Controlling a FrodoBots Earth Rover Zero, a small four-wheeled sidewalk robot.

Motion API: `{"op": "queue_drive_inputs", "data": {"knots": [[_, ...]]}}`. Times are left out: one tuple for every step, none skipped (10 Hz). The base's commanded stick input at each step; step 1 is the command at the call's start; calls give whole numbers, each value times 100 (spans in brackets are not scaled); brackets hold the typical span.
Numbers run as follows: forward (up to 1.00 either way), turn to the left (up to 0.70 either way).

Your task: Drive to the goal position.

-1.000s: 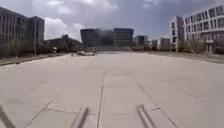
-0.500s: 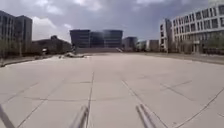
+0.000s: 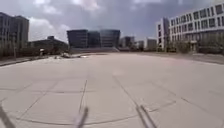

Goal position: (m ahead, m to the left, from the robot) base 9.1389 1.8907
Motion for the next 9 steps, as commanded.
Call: {"op": "queue_drive_inputs", "data": {"knots": [[100,4],[100,4],[100,4],[100,4],[100,4],[100,4],[100,4],[100,4],[100,4]]}}
